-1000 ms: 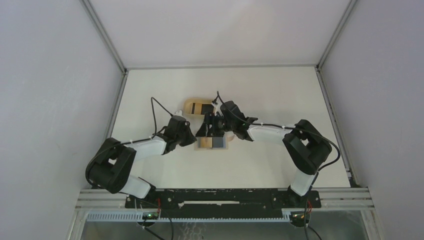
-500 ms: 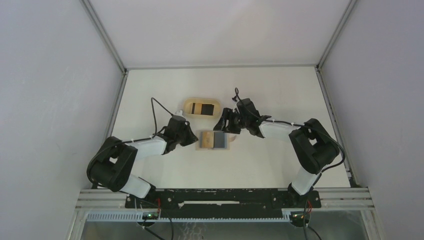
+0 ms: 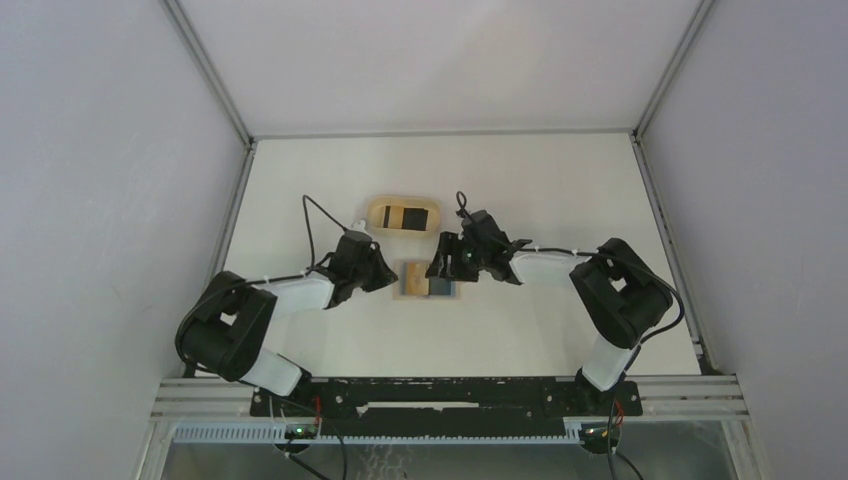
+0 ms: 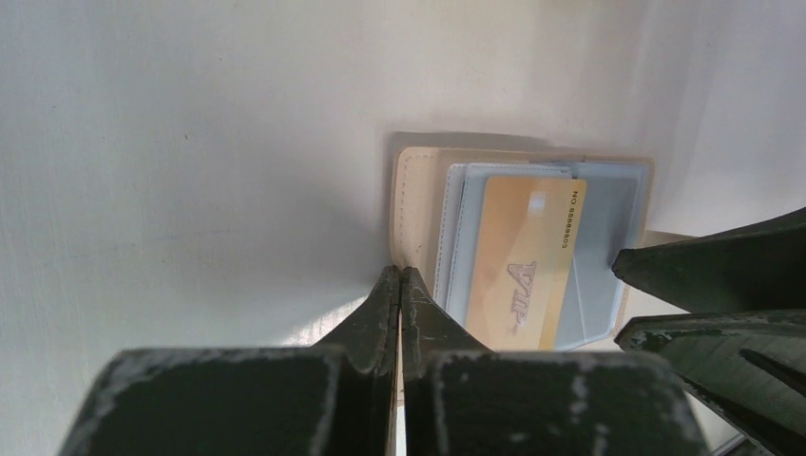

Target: Take the credit cards out of the card holder

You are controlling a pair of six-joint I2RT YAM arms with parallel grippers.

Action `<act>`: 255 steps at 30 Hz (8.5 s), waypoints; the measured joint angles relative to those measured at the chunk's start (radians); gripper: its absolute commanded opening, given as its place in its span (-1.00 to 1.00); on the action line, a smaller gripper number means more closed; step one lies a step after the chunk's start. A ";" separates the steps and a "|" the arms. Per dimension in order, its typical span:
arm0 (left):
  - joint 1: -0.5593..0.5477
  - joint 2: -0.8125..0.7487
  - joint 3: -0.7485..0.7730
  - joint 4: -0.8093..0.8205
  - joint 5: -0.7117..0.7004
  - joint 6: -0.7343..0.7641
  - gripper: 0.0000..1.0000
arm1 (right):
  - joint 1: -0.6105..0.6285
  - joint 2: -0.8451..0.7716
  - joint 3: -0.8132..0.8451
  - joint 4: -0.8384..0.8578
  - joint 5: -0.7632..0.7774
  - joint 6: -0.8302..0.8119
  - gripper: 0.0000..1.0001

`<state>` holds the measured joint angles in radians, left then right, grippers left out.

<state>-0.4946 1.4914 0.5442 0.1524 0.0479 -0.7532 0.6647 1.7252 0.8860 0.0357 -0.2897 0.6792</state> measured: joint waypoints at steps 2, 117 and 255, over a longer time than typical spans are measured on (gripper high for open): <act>0.000 0.000 0.000 0.001 0.001 0.000 -1.00 | 0.001 0.000 -0.009 -0.003 0.019 0.000 0.40; 0.000 0.043 0.014 0.046 0.035 -0.007 -1.00 | 0.088 -0.066 0.076 -0.091 0.037 -0.088 0.40; 0.000 0.094 0.032 0.102 0.071 -0.009 -1.00 | -0.036 0.116 -0.077 0.303 -0.161 0.245 0.35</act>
<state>-0.4942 1.5856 0.5766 0.2546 0.1188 -0.7620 0.6285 1.8416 0.8093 0.3386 -0.4503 0.9241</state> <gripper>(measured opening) 0.005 0.676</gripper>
